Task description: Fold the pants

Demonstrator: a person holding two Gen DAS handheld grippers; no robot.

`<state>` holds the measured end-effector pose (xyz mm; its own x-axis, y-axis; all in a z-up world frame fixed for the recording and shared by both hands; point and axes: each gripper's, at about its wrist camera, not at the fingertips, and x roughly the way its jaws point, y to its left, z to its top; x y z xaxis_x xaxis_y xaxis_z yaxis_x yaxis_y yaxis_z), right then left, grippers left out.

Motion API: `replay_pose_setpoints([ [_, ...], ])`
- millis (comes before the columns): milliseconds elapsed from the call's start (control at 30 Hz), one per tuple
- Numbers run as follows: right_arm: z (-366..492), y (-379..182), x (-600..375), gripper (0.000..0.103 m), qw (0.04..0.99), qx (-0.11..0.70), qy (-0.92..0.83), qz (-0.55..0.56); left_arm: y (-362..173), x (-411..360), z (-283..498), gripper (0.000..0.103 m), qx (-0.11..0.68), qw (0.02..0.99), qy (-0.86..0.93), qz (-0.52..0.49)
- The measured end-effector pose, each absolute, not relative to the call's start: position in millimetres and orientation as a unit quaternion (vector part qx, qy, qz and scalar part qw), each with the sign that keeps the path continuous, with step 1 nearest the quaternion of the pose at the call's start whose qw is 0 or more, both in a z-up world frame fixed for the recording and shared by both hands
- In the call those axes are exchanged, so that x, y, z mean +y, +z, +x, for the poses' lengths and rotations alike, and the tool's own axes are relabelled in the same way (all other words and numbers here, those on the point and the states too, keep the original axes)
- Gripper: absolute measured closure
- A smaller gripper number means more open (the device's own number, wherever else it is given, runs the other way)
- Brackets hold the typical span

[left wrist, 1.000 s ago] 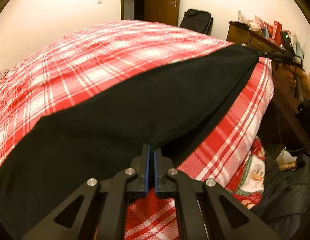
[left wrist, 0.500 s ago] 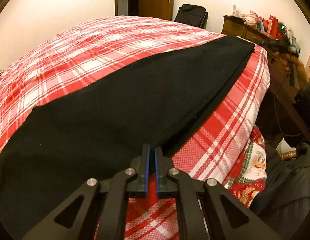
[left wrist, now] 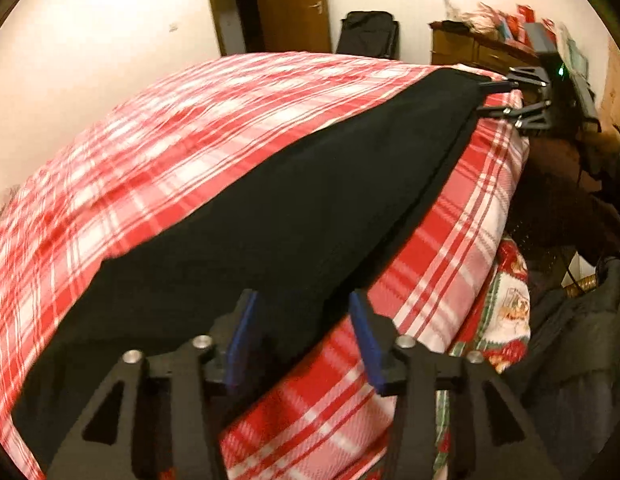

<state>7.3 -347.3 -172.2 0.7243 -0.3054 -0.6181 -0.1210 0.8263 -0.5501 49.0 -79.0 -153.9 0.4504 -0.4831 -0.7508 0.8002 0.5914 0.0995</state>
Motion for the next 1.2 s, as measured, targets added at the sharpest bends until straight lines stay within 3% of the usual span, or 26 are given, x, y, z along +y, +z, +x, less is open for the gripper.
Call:
replay_pose_setpoints([
  [367,24,-188,-327,0.055,0.861,0.385,-0.023,-0.331,-182,-125,65,0.052,0.37,0.795,-0.408,0.253],
  [433,29,-194,-326,0.069,0.859,0.395,-0.016,-0.326,-183,-125,65,0.052,0.373,0.795,-0.409,0.248],
  [467,30,-193,-327,0.082,0.861,0.398,-0.01,-0.316,-183,-126,65,0.052,0.374,0.795,-0.41,0.247],
  [567,31,-190,-328,0.095,0.869,0.399,-0.004,-0.294,-181,-126,69,0.058,0.382,0.795,-0.409,0.234],
  [600,30,-188,-329,0.098,0.871,0.396,-0.004,-0.291,-181,-125,71,0.064,0.385,0.795,-0.408,0.23],
  [700,26,-181,-330,0.1,0.88,0.387,0.0,-0.275,-179,-123,74,0.087,0.388,0.796,-0.408,0.222],
  [800,23,-173,-330,0.1,0.887,0.377,0.001,-0.267,-174,-120,77,0.094,0.385,0.8,-0.409,0.21],
  [1200,15,-191,-333,0.101,0.88,0.397,0.011,-0.261,-177,-110,65,0.095,0.392,0.791,-0.42,0.209],
])
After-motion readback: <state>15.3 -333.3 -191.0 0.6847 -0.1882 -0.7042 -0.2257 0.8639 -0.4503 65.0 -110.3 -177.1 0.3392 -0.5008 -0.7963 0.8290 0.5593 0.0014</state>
